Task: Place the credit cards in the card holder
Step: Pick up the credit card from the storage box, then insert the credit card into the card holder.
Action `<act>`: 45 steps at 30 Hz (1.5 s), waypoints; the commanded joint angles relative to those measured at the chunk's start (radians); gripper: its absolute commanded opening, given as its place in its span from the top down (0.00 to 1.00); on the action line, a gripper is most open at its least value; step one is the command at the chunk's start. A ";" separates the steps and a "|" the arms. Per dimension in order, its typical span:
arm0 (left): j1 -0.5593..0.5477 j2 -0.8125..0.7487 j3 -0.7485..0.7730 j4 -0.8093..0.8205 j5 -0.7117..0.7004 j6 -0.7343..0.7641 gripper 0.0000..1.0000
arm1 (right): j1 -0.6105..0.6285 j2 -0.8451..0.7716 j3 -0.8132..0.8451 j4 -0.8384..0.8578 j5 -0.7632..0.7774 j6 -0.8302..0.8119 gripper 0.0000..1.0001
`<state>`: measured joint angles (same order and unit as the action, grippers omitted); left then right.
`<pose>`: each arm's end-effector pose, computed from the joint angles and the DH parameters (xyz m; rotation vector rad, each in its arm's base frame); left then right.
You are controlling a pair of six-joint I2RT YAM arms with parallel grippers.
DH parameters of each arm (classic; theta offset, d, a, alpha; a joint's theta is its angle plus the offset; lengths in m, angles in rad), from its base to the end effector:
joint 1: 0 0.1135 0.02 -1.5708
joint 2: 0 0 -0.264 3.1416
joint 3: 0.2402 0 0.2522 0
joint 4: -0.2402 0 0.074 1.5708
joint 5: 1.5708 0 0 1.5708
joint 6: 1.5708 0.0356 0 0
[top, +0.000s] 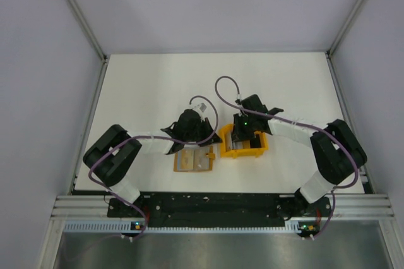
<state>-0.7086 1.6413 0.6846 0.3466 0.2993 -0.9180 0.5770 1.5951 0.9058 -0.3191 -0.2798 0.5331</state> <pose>0.2341 -0.2145 0.1493 -0.0640 2.4347 -1.1708 0.2555 0.1781 0.1764 -0.1699 2.7105 0.7378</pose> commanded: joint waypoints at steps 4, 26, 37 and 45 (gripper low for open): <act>-0.005 0.017 0.018 0.015 0.009 0.010 1.00 | 0.026 -0.013 0.018 0.017 0.040 -0.002 0.92; -0.008 -0.265 0.038 -0.178 -0.129 0.151 0.45 | 0.014 -0.342 0.071 -0.138 0.248 -0.058 1.00; 0.093 -0.635 -0.160 -0.557 -0.499 0.104 0.07 | 0.153 -0.310 0.044 0.070 0.053 0.065 1.00; 0.236 -0.840 -0.393 -0.551 -0.362 0.064 0.06 | 0.311 -0.066 0.087 0.209 0.030 0.152 1.00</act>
<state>-0.4831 0.8558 0.3454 -0.2031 -0.1116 -0.8219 0.8398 1.4422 0.9375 -0.2138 -0.2241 0.6209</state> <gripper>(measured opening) 0.949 0.006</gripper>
